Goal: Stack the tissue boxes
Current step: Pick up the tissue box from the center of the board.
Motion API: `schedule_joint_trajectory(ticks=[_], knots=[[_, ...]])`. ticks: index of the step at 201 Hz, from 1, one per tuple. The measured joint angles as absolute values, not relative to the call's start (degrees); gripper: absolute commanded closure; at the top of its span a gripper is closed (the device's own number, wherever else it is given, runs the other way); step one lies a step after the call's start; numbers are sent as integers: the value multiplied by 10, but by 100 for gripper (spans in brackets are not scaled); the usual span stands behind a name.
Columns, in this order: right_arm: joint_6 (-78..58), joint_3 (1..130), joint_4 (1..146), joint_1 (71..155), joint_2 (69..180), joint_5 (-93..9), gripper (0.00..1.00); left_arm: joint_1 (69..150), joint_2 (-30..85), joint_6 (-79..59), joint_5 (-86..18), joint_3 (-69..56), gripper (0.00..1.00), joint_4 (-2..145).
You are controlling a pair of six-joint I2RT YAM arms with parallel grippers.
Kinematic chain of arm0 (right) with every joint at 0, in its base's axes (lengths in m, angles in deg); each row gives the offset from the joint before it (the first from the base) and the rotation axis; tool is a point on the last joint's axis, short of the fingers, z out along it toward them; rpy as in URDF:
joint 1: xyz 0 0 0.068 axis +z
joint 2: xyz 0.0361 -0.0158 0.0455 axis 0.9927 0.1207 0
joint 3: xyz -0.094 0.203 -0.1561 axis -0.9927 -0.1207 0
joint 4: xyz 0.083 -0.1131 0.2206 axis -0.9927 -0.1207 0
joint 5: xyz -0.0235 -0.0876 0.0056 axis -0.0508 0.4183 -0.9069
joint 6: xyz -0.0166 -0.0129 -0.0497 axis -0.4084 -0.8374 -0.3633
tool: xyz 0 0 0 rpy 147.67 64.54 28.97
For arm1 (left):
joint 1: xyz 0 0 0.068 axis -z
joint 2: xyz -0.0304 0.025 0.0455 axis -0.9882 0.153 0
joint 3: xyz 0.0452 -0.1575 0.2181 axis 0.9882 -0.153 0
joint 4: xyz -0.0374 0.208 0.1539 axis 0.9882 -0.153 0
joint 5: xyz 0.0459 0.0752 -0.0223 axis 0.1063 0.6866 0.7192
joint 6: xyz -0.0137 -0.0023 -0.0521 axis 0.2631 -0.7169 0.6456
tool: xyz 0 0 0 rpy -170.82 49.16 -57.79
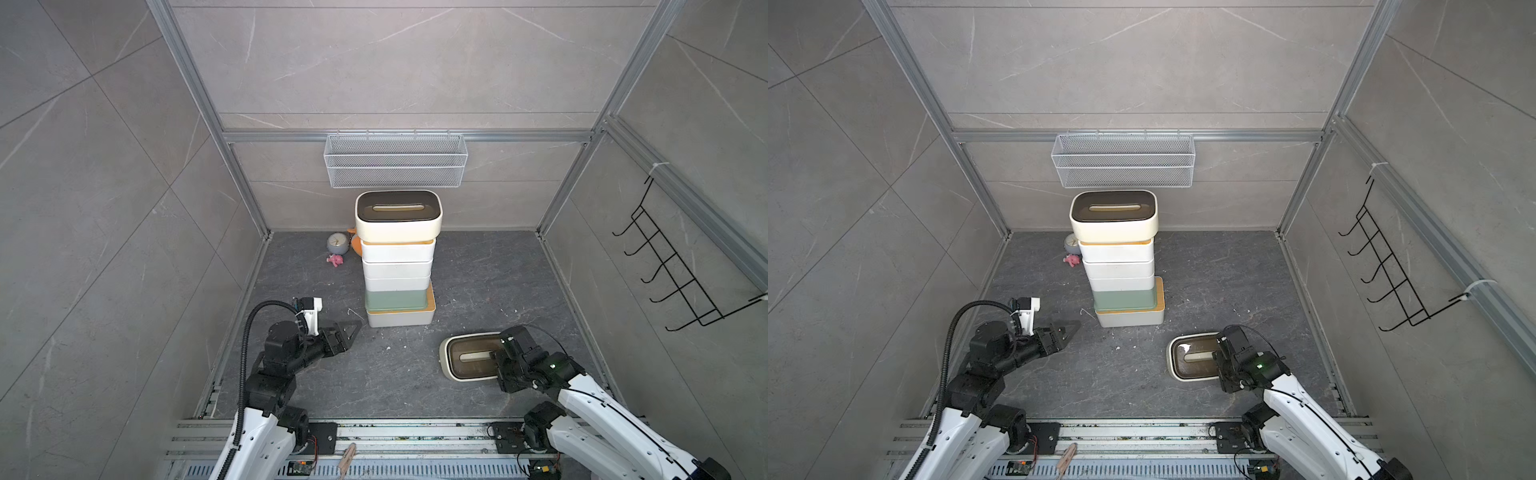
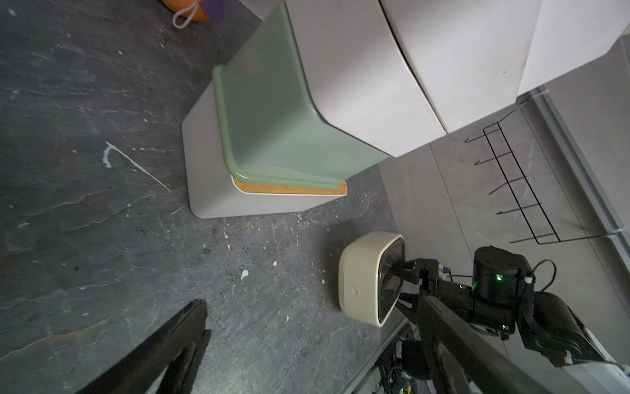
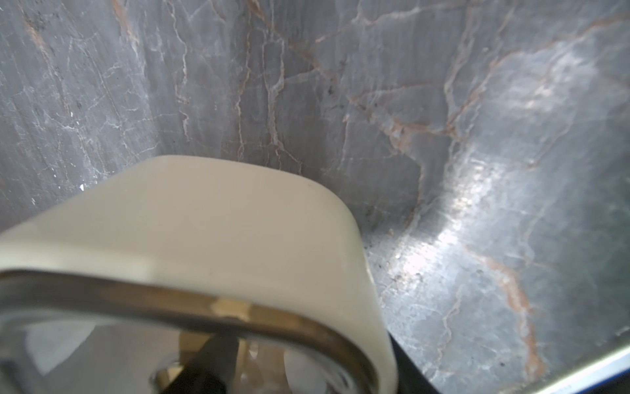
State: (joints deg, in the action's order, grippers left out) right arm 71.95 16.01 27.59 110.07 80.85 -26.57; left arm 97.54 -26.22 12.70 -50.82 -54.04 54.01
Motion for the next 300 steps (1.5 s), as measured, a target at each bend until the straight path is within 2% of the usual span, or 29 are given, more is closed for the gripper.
schedule_joint_trajectory(ticks=[60,145,217,300], knots=[[719,184,267,1101,808,-271,45,1245,-226,134,-357,-589,1,640],[719,200,269,1101,784,-297,48,1437,-88,122,-183,-652,0,871],[719,232,287,1123,784,-302,48,1489,62,98,-134,-641,0,1070],[719,235,294,1131,772,-305,48,1512,172,101,-128,-573,0,1164]])
